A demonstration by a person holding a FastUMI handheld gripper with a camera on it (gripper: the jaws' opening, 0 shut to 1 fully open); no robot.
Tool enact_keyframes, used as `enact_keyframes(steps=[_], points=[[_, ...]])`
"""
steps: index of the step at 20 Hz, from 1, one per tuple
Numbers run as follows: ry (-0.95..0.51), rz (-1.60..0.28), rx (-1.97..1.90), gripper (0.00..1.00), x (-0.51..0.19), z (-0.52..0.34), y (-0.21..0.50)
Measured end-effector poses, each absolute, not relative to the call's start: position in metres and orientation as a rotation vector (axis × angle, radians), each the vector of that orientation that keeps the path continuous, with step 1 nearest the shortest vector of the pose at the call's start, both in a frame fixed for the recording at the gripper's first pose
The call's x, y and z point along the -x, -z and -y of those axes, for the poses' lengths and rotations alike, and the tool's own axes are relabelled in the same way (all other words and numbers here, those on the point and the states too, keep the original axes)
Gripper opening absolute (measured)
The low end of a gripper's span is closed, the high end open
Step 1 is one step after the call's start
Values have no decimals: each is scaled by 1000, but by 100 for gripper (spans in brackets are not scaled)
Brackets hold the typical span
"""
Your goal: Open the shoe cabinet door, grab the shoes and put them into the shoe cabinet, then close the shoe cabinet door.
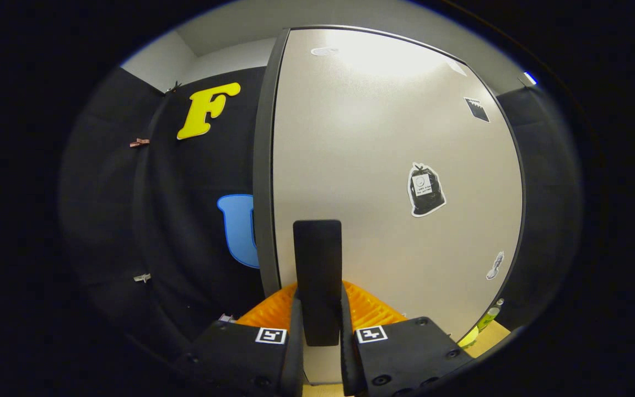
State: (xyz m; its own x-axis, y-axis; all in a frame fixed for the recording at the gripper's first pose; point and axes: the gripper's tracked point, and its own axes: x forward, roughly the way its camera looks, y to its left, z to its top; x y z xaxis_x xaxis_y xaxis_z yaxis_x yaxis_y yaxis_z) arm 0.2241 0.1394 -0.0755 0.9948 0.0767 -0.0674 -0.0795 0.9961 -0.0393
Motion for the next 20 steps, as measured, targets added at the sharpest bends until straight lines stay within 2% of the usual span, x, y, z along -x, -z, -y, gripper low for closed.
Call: enact_keyframes(steps=[1, 2, 8, 20], points=[[-77, -67, 44, 31, -225, -140, 76], [-77, -74, 51, 21, -224, -140, 76], [-118, -104, 54, 22, -212, -139, 76], [-141, -107, 35, 21, -130, -110, 55]])
